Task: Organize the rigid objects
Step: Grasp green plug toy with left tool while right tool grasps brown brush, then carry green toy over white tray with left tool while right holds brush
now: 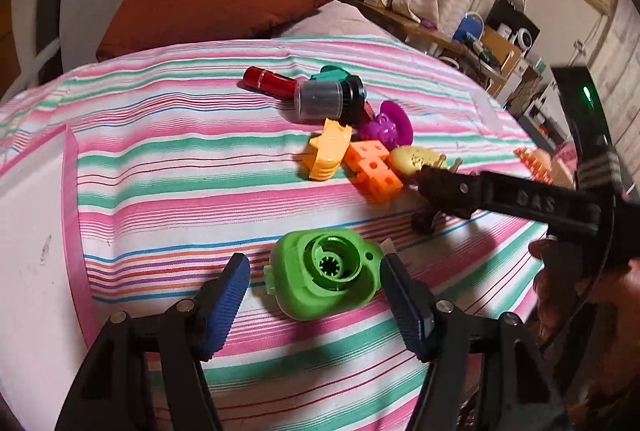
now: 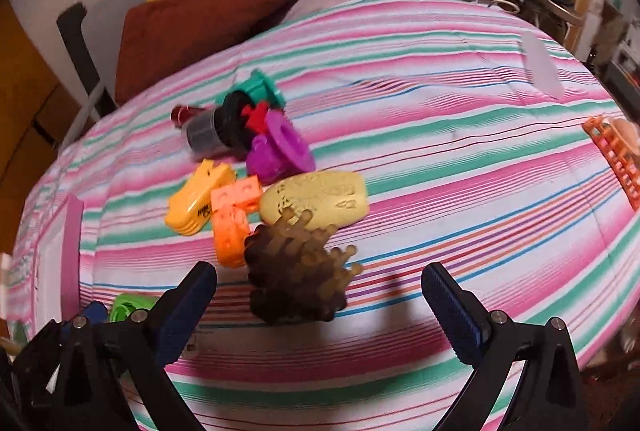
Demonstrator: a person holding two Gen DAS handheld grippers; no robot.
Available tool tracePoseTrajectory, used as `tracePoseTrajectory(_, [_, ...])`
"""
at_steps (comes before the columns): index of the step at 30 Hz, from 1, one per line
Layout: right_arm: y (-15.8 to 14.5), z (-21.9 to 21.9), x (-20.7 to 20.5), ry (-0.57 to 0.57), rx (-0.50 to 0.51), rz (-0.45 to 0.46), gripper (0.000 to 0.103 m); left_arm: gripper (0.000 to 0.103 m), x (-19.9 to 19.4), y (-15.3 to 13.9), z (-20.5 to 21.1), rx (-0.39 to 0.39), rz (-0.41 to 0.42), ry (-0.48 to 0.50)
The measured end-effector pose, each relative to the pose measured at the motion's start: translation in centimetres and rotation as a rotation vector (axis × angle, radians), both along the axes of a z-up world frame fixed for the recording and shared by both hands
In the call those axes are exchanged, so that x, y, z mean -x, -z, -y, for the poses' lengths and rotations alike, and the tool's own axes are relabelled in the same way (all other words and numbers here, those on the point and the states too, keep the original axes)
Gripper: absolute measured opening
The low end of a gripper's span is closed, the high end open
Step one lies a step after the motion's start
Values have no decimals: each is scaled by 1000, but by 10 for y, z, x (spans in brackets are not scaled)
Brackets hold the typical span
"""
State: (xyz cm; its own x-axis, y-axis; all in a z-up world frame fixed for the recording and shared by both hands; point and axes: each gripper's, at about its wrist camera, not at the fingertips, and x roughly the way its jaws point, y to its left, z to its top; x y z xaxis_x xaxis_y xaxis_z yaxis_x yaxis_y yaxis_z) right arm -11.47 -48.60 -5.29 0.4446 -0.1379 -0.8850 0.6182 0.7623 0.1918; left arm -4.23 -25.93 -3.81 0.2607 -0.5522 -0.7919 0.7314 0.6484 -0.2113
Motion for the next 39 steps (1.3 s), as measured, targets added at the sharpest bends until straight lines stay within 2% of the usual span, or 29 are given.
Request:
tracePoseTrajectory(1, [2, 1, -2, 1, 1, -6, 100, 68, 1, 2, 1, -8, 4, 4])
tracePoseTrajectory(3, [6, 3, -3, -4, -5, -17, 86, 68, 3, 4, 2, -8, -2, 16])
tracePoseTrajectory(4, [7, 3, -2, -7, -17, -19, 76, 68, 2, 5, 3, -9, -2, 18])
tracePoseTrajectory(6, [11, 5, 0, -11, -61, -10, 66, 68, 3, 6, 4, -9, 0, 18])
tracePoseTrajectory(7, [11, 7, 1, -11, -77, -4, 58, 68, 4, 6, 5, -10, 1, 19])
tracePoseTrajectory(15, [9, 7, 5, -11, -68, 3, 57, 69, 1, 5, 9, 1, -10, -15])
tracePoseTrajectory(21, [1, 9, 9, 11, -18, 11, 56, 70, -1, 9, 23, -31, 7, 0])
tracePoseTrajectory(29, [-1, 12, 11, 17, -29, 25, 56, 70, -5, 13, 13, 14, -44, 15])
tracePoseTrajectory(30, [-1, 12, 11, 14, -29, 27, 56, 67, -5, 12, 12, 14, -44, 16])
tracePoseTrajectory(31, [-1, 11, 10, 12, -30, 28, 56, 58, -4, 10, 10, 18, -34, 13])
tracePoseTrajectory(39, [-1, 11, 13, 18, -35, 36, 56, 57, 0, 5, 6, 8, -21, 27])
